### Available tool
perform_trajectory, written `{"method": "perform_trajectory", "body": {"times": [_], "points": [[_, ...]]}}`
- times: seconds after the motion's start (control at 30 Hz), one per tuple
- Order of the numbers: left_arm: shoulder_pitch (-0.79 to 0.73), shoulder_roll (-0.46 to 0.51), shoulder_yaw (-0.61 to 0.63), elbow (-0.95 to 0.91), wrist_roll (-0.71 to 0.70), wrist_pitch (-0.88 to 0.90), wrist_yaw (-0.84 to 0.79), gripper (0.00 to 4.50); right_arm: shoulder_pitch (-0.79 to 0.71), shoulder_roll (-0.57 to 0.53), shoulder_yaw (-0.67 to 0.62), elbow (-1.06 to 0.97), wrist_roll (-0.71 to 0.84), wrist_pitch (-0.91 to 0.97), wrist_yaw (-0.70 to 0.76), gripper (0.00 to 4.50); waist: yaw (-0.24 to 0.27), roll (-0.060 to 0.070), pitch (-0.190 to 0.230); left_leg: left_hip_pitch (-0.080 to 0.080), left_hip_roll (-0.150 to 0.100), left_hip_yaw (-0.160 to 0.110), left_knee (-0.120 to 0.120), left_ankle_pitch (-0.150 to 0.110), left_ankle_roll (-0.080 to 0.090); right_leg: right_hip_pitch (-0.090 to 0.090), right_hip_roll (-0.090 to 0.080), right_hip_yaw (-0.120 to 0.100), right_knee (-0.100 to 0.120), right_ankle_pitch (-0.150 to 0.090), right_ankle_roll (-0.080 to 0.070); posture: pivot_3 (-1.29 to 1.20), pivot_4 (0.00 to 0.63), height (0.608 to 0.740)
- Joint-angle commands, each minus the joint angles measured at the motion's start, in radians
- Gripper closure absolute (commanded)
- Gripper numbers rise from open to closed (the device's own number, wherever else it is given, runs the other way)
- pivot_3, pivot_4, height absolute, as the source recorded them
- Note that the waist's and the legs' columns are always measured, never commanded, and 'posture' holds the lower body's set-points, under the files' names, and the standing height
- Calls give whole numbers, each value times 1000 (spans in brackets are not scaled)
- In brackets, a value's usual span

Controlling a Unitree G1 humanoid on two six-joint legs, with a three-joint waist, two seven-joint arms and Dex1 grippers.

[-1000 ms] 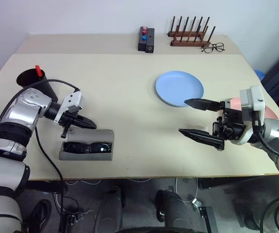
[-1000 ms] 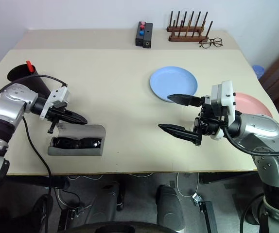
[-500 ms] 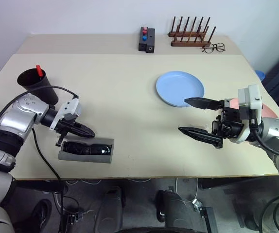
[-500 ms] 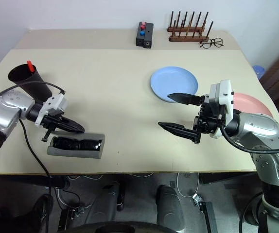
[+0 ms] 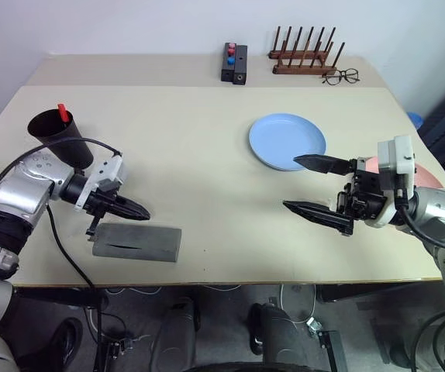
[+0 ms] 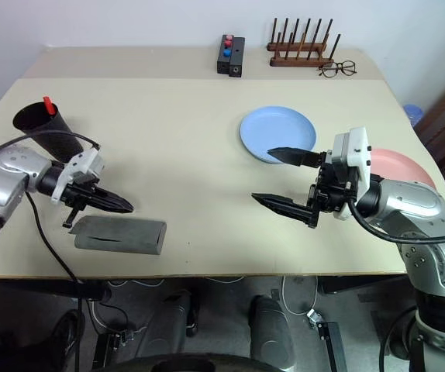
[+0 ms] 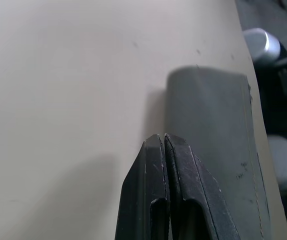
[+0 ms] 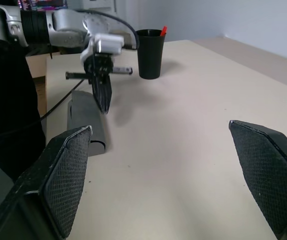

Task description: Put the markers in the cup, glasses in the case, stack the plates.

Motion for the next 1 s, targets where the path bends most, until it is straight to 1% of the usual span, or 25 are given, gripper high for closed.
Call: {"method": "perform_trajectory", "body": {"times": [0.03, 0.13, 0.23, 0.3, 0.33, 0.37, 0.4, 0.47, 0.57, 0.73, 0.83, 0.93, 1.0], "points": [[-66, 3, 78, -5, -52, 52, -3, 4426, -33, 10, -19, 17, 0, -2, -37, 0, 0, 0, 0, 0, 0, 0, 0, 0, 0, 0, 0, 0, 0, 0, 0, 0, 150, 740], [-146, -51, 157, 44, -85, 119, -3, 4426, -37, -2, -18, 52, -36, 22, -89, 0, 3, 0, 0, 0, 0, 0, 0, 0, 0, 0, 0, 0, 0, 0, 0, 0, 150, 740], [-196, -106, 242, 26, -138, 214, 4, 3621, -22, -21, -33, 93, -77, 50, -142, 0, 1, 0, 0, -1, 0, 0, 1, 0, 0, 0, 0, 0, 0, 0, 0, 0, 150, 740], [-197, -145, 283, -24, -154, 272, 30, 2621, -21, -25, -40, 133, -150, 11, -179, 0, -1, 0, 0, 0, -1, 0, 0, 0, 0, 0, 0, 0, 0, 0, 0, 0, 150, 740], [-192, -163, 300, -48, -157, 292, 43, 2202, -22, -26, -40, 154, -196, -20, -200, 0, -1, 0, 0, 0, -1, 0, 0, 0, 0, 0, 0, 0, 1, 0, 1, 0, 150, 740], [-183, -179, 318, -76, -173, 325, 57, 1688, -27, -33, -32, 177, -244, -29, -232, 0, -1, 0, 0, 0, -1, 0, 0, 0, 0, 0, 0, 0, 1, 0, 1, 0, 150, 740], [-176, -194, 337, -100, -187, 360, 72, 1066, -34, -37, -23, 198, -281, -21, -266, 0, -1, 0, 0, 0, -1, 0, 0, 0, 0, 0, 0, 0, 1, 0, 1, 0, 150, 740], [-160, -219, 368, -146, -213, 420, 100, 76, -41, -39, -11, 226, -341, -33, -302, 0, -3, 0, 0, 0, 0, 0, 1, 0, 0, 0, 0, 0, 2, 0, 1, 0, 150, 740], [-122, -243, 396, -217, -226, 474, 132, 23, -60, -52, 13, 273, -416, 19, -359, 0, -7, 0, 0, 1, 0, 0, 0, 0, 0, 0, 1, 1, 2, 0, 1, 0, 150, 740], [-75, -257, 411, -307, -250, 569, 153, 23, -56, -115, 23, 340, -467, 122, -352, 0, -1, 0, 0, 1, 0, 0, 0, 0, 0, 0, 1, 1, 2, 0, 1, 0, 150, 740], [-66, -275, 427, -328, -253, 582, 169, 23, -38, -155, 49, 378, -508, 155, -341, 0, 0, 0, 0, 1, 0, 0, 1, 0, 0, 1, 1, 1, 1, 0, 1, 0, 150, 740], [-56, -288, 440, -344, -250, 586, 179, 23, -44, -164, 53, 407, -525, 187, -346, 0, -2, 0, 0, 1, -1, 0, 1, 0, 0, 1, 1, 1, 1, 0, 1, 0, 150, 740], [-37, -295, 451, -354, -233, 549, 190, 23, -48, -172, 62, 405, -538, 203, -345, 0, -4, 0, 0, 1, -1, 0, 0, 0, 0, 1, 1, 1, 1, 0, 1, 0, 150, 740]]}}
